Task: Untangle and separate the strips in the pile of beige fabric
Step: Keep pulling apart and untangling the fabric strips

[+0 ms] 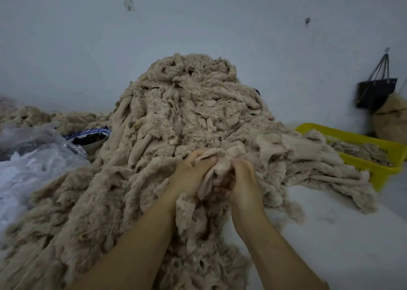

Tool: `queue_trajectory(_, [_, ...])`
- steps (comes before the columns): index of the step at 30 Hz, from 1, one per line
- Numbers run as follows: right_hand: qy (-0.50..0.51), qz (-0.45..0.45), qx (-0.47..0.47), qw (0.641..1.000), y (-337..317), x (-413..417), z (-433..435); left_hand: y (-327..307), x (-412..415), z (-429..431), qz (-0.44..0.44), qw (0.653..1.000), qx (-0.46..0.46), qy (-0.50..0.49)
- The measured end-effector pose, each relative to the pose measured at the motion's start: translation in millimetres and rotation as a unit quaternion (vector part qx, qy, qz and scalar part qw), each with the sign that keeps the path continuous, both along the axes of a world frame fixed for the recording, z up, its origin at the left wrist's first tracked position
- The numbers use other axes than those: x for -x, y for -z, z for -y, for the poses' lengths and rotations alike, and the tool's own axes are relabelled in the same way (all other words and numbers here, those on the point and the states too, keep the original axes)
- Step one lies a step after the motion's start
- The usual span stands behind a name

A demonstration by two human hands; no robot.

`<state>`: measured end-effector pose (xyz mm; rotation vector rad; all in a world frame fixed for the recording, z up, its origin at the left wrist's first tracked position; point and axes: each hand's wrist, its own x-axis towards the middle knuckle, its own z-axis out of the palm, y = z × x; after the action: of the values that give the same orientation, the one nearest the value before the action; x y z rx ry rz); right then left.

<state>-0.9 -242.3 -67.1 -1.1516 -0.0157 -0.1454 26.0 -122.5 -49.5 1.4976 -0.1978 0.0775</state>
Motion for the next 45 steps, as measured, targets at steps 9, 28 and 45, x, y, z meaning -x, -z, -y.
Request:
queue_trajectory(9, [0.023,-0.020,-0.012,0.999,-6.5,-4.4,5.9,6.4,-0.9,9.0,0.033,0.983,-0.178,-0.042])
queue_trajectory(28, [0.044,-0.093,-0.119,0.988,-30.9,-57.5,51.6,50.6,-18.4,56.4,0.039,0.927,-0.363,-0.083])
queue_trajectory(45, [0.114,-0.119,-0.195,0.967,-0.9,-122.1,92.4,30.3,-48.7,50.6,-0.039,0.805,-0.573,-0.148])
